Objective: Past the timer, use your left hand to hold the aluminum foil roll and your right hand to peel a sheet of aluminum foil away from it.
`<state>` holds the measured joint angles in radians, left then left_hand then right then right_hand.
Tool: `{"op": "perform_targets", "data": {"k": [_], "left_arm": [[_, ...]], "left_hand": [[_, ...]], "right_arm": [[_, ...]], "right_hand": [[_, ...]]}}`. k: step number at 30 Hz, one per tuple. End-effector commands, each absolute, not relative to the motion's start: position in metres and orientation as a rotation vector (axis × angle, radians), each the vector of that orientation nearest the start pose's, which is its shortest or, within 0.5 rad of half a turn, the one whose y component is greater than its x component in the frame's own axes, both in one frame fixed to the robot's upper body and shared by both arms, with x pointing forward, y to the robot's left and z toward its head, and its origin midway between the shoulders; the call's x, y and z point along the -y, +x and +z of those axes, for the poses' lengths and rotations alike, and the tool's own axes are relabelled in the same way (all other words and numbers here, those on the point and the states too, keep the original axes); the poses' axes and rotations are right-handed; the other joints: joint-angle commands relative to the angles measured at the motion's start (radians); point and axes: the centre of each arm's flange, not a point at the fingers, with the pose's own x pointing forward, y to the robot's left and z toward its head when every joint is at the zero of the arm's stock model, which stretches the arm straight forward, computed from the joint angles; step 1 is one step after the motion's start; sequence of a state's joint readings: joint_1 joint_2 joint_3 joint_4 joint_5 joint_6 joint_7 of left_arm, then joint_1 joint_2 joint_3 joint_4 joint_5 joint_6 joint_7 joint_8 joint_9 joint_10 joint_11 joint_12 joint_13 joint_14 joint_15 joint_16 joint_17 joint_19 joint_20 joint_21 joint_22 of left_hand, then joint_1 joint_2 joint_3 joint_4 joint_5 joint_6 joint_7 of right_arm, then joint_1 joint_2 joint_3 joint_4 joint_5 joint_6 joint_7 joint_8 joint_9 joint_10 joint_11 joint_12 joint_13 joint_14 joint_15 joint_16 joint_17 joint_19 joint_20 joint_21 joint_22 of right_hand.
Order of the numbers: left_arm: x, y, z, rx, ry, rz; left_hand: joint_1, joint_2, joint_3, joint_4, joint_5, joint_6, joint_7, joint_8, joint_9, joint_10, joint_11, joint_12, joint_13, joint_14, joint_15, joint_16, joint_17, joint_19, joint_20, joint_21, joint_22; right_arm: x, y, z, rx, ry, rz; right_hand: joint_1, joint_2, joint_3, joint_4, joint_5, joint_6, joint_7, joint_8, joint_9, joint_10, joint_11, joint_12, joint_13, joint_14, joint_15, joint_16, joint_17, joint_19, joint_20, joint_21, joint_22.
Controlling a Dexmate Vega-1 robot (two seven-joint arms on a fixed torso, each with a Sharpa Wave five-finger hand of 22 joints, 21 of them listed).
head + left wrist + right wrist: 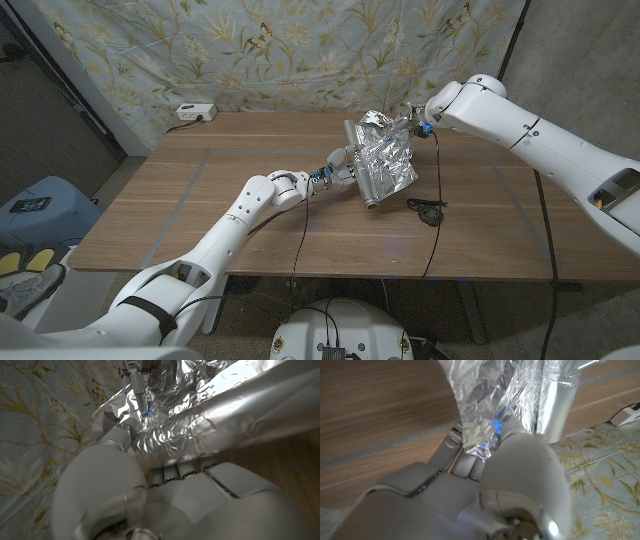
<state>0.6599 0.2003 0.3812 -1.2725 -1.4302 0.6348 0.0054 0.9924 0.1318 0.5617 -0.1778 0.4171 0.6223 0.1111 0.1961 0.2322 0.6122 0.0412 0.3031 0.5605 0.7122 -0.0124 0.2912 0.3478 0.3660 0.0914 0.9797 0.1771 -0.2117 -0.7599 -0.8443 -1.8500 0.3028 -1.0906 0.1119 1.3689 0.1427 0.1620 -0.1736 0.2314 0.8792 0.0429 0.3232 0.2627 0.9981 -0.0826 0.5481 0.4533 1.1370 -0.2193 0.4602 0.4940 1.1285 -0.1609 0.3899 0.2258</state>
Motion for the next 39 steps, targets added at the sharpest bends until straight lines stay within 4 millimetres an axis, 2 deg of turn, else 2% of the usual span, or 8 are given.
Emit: {"op": "perform_targets", "data": {"k": [1, 11, 39], "left_arm": [[-0.063, 0.652, -0.036, -0.267, -0.787, -0.834], [-0.065, 0.653, -0.04, -0.278, -0.81, -0.833], [-0.066, 0.656, -0.041, -0.289, -0.821, -0.858]], "left_hand": [[-0.004, 0.005, 0.014, 0.022, -0.004, -0.005, 0.008, 0.0, 0.0, -0.005, 0.004, -0.006, 0.002, -0.012, -0.001, -0.002, 0.003, -0.001, 0.003, -0.003, 0.001], [-0.011, 0.0, 0.008, 0.022, -0.007, -0.028, 0.014, -0.006, -0.002, -0.016, 0.008, -0.014, 0.002, -0.018, 0.002, -0.002, 0.003, -0.005, 0.005, -0.006, 0.001], [-0.03, -0.01, 0.0, 0.025, -0.014, -0.085, 0.009, -0.013, -0.008, -0.053, 0.018, -0.036, 0.002, -0.044, 0.023, -0.01, -0.002, -0.019, 0.014, -0.015, 0.002]], "right_arm": [[0.211, 0.602, 0.135, -0.002, -0.916, 0.086], [0.22, 0.602, 0.134, -0.034, -0.917, 0.083], [0.241, 0.597, 0.138, -0.046, -0.91, 0.03]], "right_hand": [[0.019, 0.007, 0.009, 0.003, -0.008, 0.009, 0.003, 0.0, 0.007, 0.019, -0.012, 0.01, 0.02, 0.011, -0.012, -0.005, 0.005, 0.007, -0.002, 0.012, 0.004], [0.023, 0.007, 0.013, 0.009, -0.018, 0.008, 0.006, -0.004, 0.012, 0.017, -0.006, 0.016, 0.027, 0.01, -0.01, -0.015, 0.009, 0.003, -0.001, 0.023, 0.007], [0.033, 0.008, 0.022, 0.016, -0.037, 0.009, 0.014, -0.016, 0.019, 0.009, 0.0, 0.027, 0.039, 0.021, -0.007, -0.03, 0.027, -0.005, 0.003, 0.051, 0.014]]}}
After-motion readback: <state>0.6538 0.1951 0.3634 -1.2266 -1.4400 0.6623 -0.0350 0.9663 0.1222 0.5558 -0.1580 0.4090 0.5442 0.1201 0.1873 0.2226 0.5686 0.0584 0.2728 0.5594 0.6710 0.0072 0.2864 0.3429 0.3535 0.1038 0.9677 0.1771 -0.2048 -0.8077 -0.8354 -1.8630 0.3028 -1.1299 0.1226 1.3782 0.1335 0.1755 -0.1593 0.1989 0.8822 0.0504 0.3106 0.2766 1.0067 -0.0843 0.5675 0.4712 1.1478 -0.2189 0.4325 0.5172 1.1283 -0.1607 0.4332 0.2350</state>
